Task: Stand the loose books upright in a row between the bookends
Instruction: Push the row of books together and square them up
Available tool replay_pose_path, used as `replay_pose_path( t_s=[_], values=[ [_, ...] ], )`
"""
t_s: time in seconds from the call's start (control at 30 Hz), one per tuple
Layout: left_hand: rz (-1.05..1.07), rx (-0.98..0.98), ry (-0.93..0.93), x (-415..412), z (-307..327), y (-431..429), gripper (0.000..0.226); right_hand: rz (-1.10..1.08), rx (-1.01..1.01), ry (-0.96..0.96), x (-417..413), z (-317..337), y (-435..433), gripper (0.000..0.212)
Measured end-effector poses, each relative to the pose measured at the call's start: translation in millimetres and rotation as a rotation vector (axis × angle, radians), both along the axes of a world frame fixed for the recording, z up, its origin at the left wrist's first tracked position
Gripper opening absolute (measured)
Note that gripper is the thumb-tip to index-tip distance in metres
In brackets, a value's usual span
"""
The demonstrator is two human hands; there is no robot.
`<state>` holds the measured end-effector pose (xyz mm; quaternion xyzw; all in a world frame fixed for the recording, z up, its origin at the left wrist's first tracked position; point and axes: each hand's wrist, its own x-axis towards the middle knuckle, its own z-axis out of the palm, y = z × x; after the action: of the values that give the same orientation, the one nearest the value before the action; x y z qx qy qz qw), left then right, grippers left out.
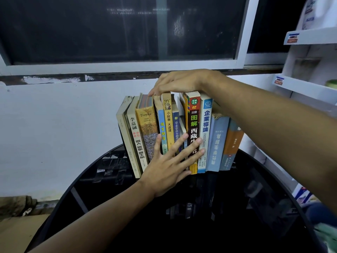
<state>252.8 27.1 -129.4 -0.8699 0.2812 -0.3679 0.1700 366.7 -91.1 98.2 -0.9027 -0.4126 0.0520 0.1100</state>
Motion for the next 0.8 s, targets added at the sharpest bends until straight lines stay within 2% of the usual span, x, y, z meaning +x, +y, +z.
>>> replay_pose_path(
  t_s=[0.33,0.73,0.8],
  values=[
    [-0.053,0.066,0.040,-4,16,-15,0.070,-0.045,0.142,-0.073,5,4,-46,0.043],
    [-0.038,0.140,-0.064,24,8,-36,0.076,-0.028,0.044,-0.051,24,3,-62,0.048],
    [-0.052,0.144,-0.082,26,9,-35,0.075,-0.017,0.057,-0.045,24,2,-62,0.054]
  ],
)
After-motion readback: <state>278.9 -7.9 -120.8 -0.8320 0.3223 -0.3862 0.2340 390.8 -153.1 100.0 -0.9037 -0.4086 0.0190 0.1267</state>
